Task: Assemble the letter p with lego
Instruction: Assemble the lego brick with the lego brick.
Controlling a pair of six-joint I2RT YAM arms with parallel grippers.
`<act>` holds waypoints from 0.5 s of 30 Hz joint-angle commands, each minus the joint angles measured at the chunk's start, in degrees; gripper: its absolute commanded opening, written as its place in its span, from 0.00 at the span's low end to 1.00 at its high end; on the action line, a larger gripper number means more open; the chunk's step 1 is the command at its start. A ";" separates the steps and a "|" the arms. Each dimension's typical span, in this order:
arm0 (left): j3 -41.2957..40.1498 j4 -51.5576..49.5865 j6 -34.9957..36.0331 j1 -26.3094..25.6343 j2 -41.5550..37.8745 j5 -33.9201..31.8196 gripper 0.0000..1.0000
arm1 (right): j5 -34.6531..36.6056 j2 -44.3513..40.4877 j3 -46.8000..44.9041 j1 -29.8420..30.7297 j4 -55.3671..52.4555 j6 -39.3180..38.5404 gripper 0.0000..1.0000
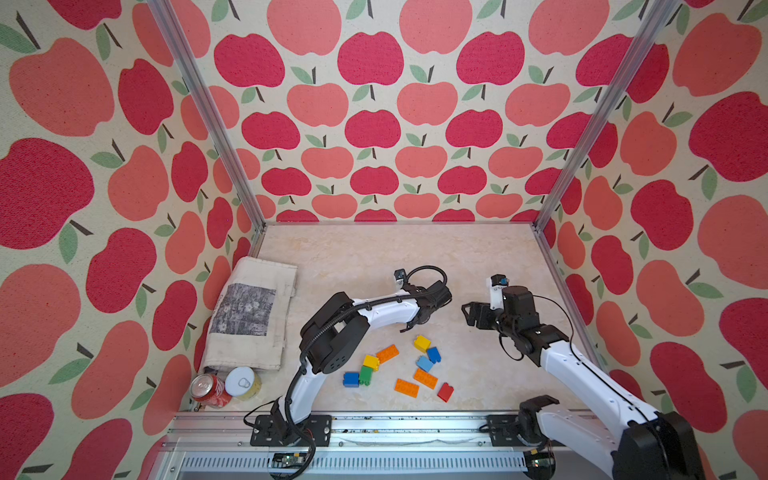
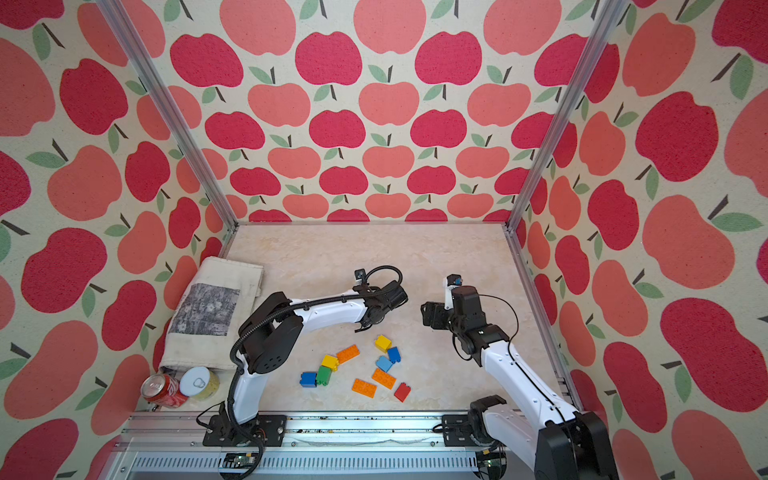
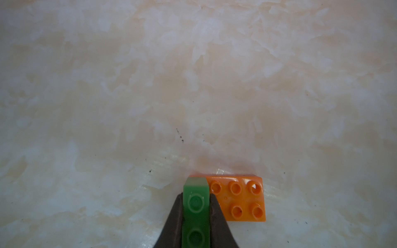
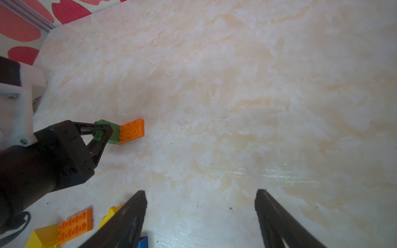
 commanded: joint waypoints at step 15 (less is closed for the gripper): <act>-12.12 -1.53 14.08 7.90 1.23 16.60 0.00 | -0.16 -2.62 1.92 -0.39 -3.97 0.04 0.83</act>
